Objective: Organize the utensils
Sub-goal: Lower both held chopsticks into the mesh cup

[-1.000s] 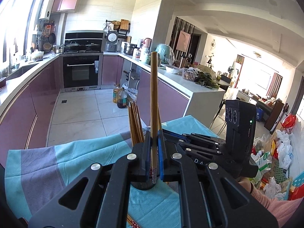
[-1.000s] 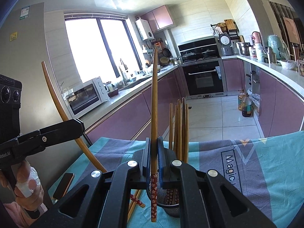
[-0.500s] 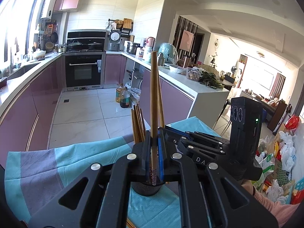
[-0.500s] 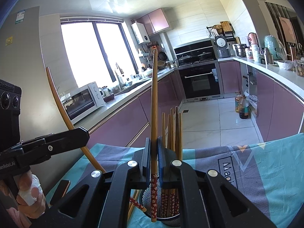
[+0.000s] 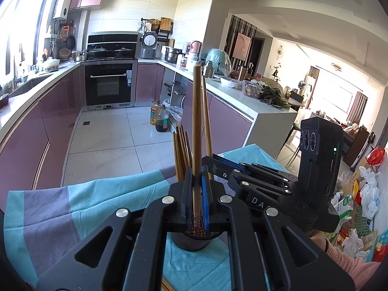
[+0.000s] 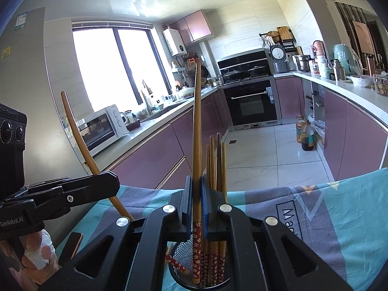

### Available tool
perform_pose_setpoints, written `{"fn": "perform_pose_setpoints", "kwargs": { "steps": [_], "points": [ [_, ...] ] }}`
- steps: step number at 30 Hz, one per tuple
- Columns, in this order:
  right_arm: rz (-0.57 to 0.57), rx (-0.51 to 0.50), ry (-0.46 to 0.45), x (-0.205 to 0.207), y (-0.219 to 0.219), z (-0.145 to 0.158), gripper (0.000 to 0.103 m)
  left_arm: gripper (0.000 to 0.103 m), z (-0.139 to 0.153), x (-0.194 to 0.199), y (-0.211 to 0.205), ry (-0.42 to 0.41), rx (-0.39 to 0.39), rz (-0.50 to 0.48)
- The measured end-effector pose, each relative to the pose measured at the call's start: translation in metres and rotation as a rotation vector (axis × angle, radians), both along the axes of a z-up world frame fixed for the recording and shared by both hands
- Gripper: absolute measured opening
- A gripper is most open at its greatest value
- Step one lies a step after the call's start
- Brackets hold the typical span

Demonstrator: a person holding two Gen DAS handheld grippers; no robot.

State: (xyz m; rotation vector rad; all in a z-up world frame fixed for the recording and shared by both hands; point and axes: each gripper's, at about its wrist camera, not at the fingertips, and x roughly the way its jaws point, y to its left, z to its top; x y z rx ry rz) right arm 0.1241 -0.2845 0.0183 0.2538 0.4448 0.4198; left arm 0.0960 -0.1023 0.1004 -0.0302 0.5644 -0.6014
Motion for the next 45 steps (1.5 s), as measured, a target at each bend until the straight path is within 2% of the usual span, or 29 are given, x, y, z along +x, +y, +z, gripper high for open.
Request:
{"fn": "perform_pose_setpoints", "kwargs": {
  "steps": [26,45],
  "points": [
    [-0.009,-0.033,0.018,-0.002,0.011,-0.015,0.006,0.007,0.001,0.009,-0.008,0.016,0.052,-0.007],
    [0.008,-0.039,0.053,-0.005,0.007,-0.029,0.007,0.007,-0.011,0.025,-0.018,0.055,0.097,-0.018]
  ]
}}
